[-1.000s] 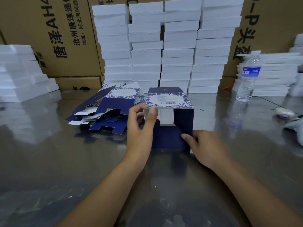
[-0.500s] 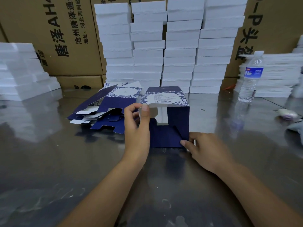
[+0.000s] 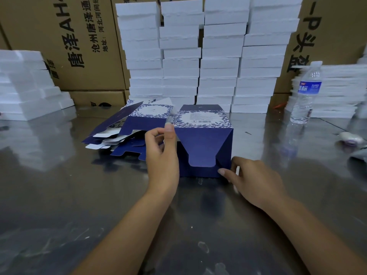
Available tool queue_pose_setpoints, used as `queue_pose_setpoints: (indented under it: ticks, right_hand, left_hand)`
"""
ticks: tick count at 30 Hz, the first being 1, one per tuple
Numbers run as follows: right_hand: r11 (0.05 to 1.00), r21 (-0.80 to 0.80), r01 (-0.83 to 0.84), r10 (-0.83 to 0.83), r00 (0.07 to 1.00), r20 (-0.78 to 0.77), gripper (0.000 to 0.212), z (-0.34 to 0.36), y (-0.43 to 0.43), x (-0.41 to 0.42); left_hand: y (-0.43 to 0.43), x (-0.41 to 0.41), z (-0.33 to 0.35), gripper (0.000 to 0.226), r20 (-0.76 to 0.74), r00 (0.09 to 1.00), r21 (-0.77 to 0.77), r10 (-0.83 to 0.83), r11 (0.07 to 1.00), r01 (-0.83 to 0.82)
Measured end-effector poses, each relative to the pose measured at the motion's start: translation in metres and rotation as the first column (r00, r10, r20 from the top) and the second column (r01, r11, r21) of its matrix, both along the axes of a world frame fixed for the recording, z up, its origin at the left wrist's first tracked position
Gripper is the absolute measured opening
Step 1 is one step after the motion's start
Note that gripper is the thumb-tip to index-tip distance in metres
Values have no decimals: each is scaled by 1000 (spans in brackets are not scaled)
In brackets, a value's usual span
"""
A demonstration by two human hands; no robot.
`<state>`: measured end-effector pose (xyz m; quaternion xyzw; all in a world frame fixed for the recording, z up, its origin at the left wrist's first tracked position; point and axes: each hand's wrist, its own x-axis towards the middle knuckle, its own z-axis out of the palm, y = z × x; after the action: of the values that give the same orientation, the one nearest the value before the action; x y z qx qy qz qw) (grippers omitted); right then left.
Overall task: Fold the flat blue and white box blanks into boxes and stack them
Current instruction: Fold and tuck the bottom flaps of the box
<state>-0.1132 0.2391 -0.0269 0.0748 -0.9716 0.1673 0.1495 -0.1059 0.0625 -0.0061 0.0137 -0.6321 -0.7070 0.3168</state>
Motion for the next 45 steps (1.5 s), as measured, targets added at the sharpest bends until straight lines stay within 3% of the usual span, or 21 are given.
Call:
queue_pose_setpoints:
  ticks: [3, 6, 10, 16, 21, 23, 24, 25, 28, 30, 34, 41, 45]
  right_hand:
    - [984, -178, 3, -26, 991, -131, 54, 2, -2, -1]
    - [908, -382, -175, 30, 934, -356, 72, 5, -5, 0]
    - [891, -398, -219, 16, 891, -454, 59, 4, -6, -1]
    - [898, -407, -168, -93, 832, -548, 53, 8, -4, 1]
    - [901, -382, -206, -72, 798, -598, 58, 14, -1, 2]
    - [906, -343, -248, -58, 730, -681, 37, 20, 1, 2]
    - [905, -335, -263, -58, 702, -710, 21, 22, 2, 2]
    - [900, -343, -268, -66, 694, -717, 15, 24, 3, 3]
    - [863, -419, -282, -114, 700, -705, 39, 27, 2, 5]
    - [832, -469, -296, -136, 711, -690, 42, 29, -1, 8]
    - [732, -552, -399, -104, 736, -669, 5, 33, -7, 13]
    - [623, -599, -503, -33, 748, -662, 10, 34, -12, 18]
    - [582, -617, -530, 9, 763, -646, 14, 33, -15, 18]
  left_hand:
    - [1, 2, 1, 22, 6, 1000, 3, -18, 1000, 18]
    - [4, 4, 2, 23, 3, 998, -9, -59, 998, 59]
    - [6, 8, 5, 27, -16, 991, 2, -131, 991, 131]
    - [9, 13, 2, 59, -39, 954, -115, -298, 950, 292]
    - [9, 12, -2, 33, -22, 918, -179, -395, 905, 385]
    - [8, 11, -3, 22, -32, 923, -229, -384, 902, 367]
    - [7, 10, -4, 28, -43, 925, -256, -378, 899, 355]
    - [7, 10, -6, 36, -49, 926, -276, -375, 896, 348]
    - [8, 8, -8, 51, -36, 940, -302, -340, 900, 314]
    - [8, 7, -10, 51, -26, 955, -297, -295, 915, 274]
    - [8, 4, -12, 46, -45, 985, -342, -169, 929, 144]
    - [7, 2, -12, 45, -62, 990, -358, -127, 929, 97]
    - [8, 3, -12, 31, -91, 991, -364, -96, 930, 57]
